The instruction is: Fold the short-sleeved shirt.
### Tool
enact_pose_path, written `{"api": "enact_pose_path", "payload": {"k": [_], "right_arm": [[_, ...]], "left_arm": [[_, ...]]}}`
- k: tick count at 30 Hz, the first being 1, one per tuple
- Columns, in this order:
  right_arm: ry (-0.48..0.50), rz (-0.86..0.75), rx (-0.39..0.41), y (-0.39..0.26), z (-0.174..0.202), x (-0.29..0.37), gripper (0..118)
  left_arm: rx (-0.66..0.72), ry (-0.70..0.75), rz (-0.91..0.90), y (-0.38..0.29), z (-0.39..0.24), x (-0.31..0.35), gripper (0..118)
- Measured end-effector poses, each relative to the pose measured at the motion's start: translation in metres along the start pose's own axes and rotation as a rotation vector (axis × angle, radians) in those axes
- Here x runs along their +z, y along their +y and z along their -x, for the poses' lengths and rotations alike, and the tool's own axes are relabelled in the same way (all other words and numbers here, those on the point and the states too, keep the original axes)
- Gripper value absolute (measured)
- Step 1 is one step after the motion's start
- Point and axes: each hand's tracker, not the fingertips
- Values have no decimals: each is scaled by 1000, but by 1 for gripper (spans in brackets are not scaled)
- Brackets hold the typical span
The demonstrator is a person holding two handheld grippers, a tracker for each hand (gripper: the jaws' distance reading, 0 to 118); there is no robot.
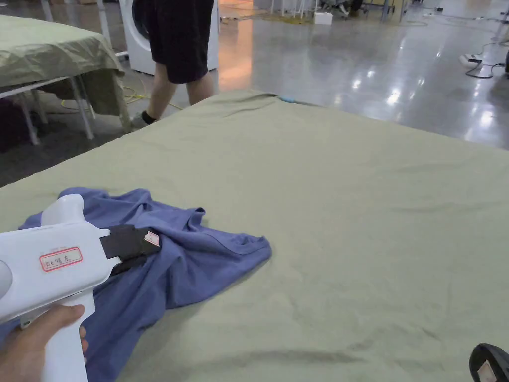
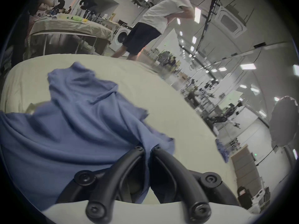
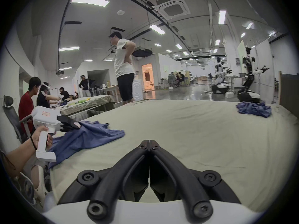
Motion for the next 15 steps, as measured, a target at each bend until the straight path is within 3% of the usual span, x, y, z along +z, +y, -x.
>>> {"api": "enact_pose_path", "payload": {"k": [6, 10, 15], "right_arm": [[-174, -69, 6, 9, -40, 62, 3], [-283, -130, -32, 14, -65, 107, 3], [-451, -180, -16, 16, -95, 171, 3]], "left_arm": [[-86, -212, 11, -21, -100, -14, 5], [-71, -482, 61, -51, -179, -33, 5], [-184, -798, 226, -130, -305, -29, 5]]}}
